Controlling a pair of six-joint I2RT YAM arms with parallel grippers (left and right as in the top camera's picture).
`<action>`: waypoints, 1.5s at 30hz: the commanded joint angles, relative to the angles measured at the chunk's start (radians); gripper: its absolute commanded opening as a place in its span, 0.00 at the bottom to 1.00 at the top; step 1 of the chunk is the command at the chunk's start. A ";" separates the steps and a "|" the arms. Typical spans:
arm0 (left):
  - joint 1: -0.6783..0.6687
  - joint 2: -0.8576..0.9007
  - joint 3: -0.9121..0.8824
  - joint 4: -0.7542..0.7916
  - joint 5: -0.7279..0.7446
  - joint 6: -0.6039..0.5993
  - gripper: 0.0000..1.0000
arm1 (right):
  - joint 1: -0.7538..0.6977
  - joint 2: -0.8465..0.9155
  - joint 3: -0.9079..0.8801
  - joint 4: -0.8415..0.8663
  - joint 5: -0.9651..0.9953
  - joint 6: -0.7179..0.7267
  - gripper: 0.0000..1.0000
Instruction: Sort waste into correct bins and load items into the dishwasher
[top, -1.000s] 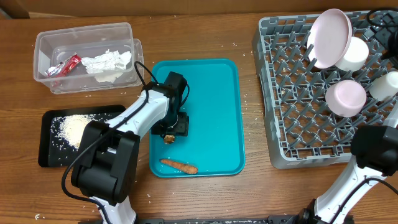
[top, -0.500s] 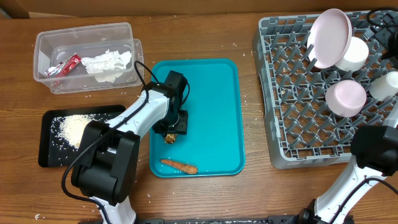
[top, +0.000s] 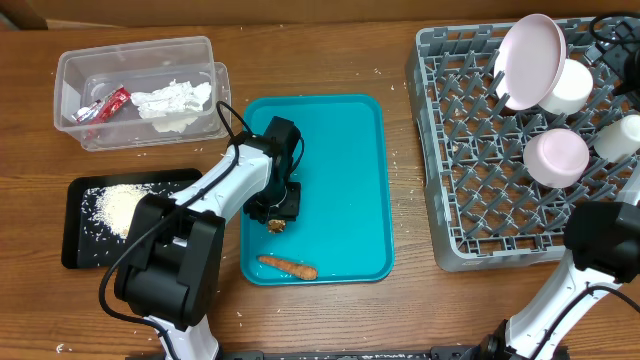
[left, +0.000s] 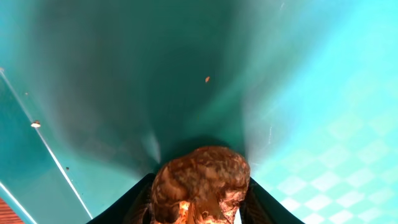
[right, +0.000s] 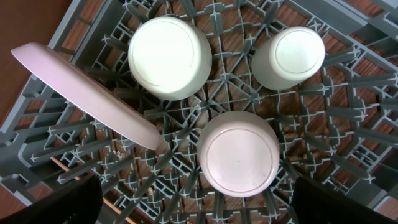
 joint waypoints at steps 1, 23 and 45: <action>-0.009 0.006 -0.003 0.010 0.011 0.003 0.44 | -0.002 -0.031 0.023 0.005 -0.001 -0.002 1.00; 0.055 0.005 0.147 -0.117 0.053 -0.029 0.34 | -0.002 -0.031 0.023 0.005 -0.001 -0.002 1.00; 0.519 0.004 0.468 -0.436 -0.155 -0.037 0.38 | -0.002 -0.031 0.023 0.005 -0.001 -0.002 1.00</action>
